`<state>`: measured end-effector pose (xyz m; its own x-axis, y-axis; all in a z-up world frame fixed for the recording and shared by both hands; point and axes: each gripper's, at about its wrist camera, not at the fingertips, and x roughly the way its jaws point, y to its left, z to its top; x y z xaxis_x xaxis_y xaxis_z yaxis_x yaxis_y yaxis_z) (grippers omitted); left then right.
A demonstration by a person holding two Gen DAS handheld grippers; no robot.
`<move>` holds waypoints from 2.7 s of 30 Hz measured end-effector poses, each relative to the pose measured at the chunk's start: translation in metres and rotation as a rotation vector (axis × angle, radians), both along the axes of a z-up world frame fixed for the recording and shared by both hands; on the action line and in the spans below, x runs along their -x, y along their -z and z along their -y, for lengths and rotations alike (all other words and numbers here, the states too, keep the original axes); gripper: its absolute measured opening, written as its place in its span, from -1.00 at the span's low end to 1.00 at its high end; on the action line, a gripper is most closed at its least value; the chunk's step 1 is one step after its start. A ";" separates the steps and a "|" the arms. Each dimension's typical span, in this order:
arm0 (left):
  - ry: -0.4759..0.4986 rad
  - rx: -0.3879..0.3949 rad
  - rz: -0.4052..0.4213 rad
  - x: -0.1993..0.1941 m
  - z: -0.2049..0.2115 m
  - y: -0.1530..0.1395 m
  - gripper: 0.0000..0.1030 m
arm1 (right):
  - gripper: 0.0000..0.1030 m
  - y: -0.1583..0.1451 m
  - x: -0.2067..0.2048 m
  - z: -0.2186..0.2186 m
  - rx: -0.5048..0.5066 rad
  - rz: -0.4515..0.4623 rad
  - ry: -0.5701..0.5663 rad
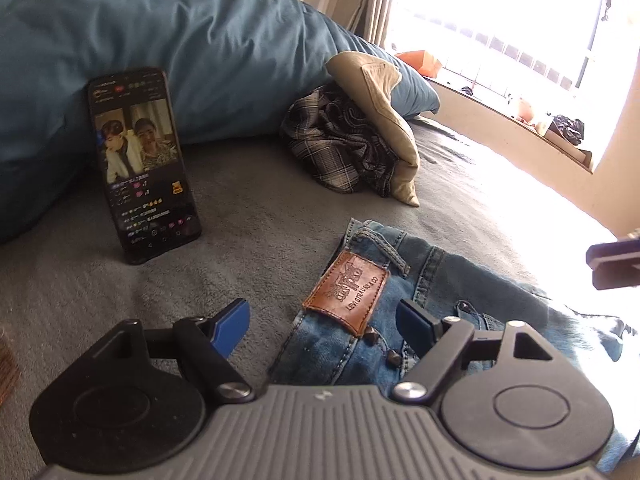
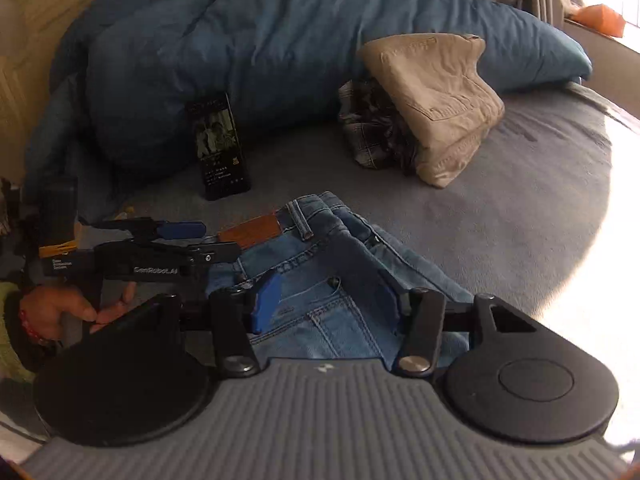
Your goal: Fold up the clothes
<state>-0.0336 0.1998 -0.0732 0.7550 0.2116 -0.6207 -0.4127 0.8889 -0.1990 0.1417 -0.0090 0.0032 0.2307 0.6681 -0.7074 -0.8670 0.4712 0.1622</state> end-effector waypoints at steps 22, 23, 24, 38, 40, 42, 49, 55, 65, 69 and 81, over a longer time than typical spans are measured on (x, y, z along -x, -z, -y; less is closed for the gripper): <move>0.002 0.018 0.005 -0.012 -0.003 0.019 0.15 | -0.93 0.039 -0.027 -0.075 0.171 0.175 -0.002; 0.001 0.020 0.000 -0.013 -0.004 0.020 0.15 | -0.93 0.041 -0.029 -0.077 0.180 0.178 -0.002; 0.000 0.021 -0.006 -0.014 -0.004 0.021 0.15 | -0.93 0.043 -0.030 -0.079 0.189 0.181 -0.002; 0.051 -0.152 0.113 -0.027 0.023 -0.014 0.11 | -0.92 0.081 -0.039 -0.081 0.152 0.155 0.048; 0.080 -0.070 0.118 -0.039 0.024 -0.015 0.01 | -0.92 0.083 -0.040 -0.079 0.138 0.149 0.057; 0.105 0.021 0.109 -0.055 0.021 -0.010 -0.06 | -0.92 0.084 -0.041 -0.077 0.121 0.138 0.069; 0.088 0.141 0.002 -0.089 0.018 0.024 -0.23 | -0.79 0.085 -0.060 -0.063 0.004 0.016 0.137; 0.086 0.155 0.013 -0.087 0.016 0.027 -0.23 | -0.39 0.065 -0.077 -0.013 -0.188 -0.127 0.310; 0.092 0.184 0.060 -0.080 0.011 0.031 -0.18 | 0.05 0.052 0.055 0.126 0.109 0.301 0.603; 0.102 0.196 0.078 -0.078 0.010 0.033 -0.15 | 0.06 0.059 0.068 0.140 0.141 0.228 0.769; 0.124 0.266 0.127 -0.077 -0.004 0.041 -0.15 | 0.09 0.053 0.073 0.085 0.237 0.209 0.681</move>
